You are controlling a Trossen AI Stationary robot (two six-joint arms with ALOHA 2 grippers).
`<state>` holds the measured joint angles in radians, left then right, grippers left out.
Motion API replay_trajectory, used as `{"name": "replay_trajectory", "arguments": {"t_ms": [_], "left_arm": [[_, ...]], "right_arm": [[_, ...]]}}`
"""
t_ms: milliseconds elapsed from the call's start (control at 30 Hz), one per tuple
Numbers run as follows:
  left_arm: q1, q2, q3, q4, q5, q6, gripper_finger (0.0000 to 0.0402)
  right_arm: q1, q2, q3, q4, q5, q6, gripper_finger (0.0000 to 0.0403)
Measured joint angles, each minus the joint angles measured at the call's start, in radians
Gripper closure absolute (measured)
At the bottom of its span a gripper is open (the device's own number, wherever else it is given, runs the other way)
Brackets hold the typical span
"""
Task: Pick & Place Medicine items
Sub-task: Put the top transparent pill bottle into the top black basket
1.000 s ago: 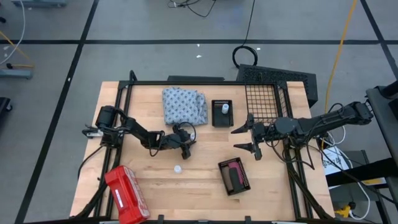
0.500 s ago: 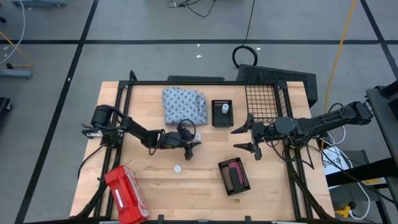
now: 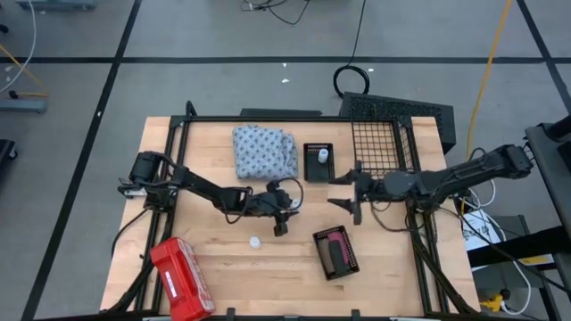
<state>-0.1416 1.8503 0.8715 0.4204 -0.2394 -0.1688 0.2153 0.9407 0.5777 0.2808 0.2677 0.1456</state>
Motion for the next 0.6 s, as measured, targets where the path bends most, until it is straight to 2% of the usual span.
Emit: {"name": "replay_trajectory", "arguments": {"t_ms": [300,600], "left_arm": [[-0.018,0.0,0.032,-0.006,0.0,0.055,0.0246],[-0.017,0.0,0.032,-0.007,0.003,0.054,0.0246]], "right_arm": [[0.0,0.284,0.019,0.108,-0.004,0.043,0.0152],[-0.026,0.494,0.235,-0.101,-0.024,0.017,0.0151]]}}
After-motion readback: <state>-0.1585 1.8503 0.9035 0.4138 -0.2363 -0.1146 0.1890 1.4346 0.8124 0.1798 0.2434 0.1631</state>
